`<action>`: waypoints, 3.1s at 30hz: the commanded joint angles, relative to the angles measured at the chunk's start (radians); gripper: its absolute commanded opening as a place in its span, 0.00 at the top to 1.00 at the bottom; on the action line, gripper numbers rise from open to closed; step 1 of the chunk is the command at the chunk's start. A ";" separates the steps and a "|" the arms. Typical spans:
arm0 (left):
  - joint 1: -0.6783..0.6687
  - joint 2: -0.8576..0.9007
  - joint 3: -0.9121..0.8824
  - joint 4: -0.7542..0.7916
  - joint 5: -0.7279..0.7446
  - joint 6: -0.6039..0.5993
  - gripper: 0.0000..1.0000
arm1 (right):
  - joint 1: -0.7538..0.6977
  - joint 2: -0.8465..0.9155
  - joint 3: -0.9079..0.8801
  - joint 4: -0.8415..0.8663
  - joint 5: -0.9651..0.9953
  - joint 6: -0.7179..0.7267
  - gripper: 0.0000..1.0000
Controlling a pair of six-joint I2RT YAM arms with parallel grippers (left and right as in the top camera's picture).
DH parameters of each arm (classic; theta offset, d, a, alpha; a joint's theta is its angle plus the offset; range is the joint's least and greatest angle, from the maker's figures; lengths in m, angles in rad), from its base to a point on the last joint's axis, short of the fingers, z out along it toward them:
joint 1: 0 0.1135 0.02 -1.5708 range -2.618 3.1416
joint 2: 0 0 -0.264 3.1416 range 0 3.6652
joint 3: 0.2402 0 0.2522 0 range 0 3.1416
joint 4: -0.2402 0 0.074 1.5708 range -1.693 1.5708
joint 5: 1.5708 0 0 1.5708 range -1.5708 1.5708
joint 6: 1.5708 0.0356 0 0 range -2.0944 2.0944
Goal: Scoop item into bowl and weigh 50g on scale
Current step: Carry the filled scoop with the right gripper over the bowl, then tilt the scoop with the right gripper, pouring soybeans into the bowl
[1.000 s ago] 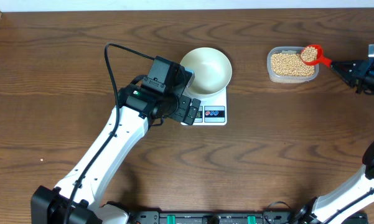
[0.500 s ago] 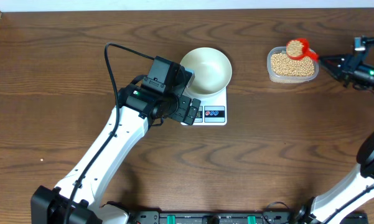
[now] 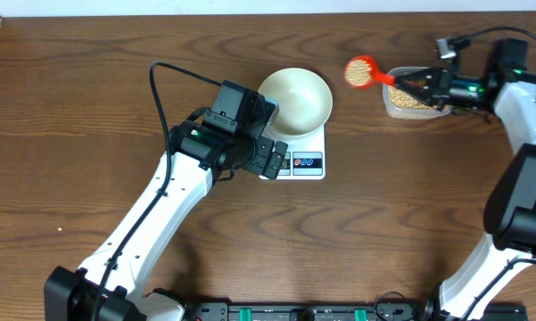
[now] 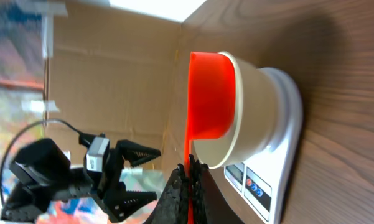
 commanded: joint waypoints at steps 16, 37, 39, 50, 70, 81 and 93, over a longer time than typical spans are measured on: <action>0.002 0.010 -0.010 0.000 -0.013 0.002 0.04 | 0.192 -0.027 0.017 0.032 0.113 -0.084 0.99; 0.002 0.010 -0.010 0.000 -0.013 0.002 0.03 | 0.319 -0.031 0.156 -0.013 0.311 -0.198 0.99; 0.002 0.010 -0.010 0.000 -0.013 0.002 0.04 | 0.338 -0.031 0.182 -0.054 0.367 -0.234 0.99; 0.002 0.010 -0.010 0.000 -0.013 0.002 0.04 | 0.474 -0.031 0.282 -0.235 0.752 -0.370 0.99; 0.002 0.010 -0.010 0.000 -0.013 0.002 0.04 | 0.637 -0.041 0.359 -0.231 1.164 -0.432 0.99; 0.002 0.010 -0.010 0.000 -0.013 0.002 0.04 | 0.642 -0.064 0.428 -0.251 1.174 -0.463 0.99; 0.002 0.010 -0.010 0.000 -0.013 0.002 0.04 | 0.660 -0.126 0.428 -0.286 1.174 -0.620 0.99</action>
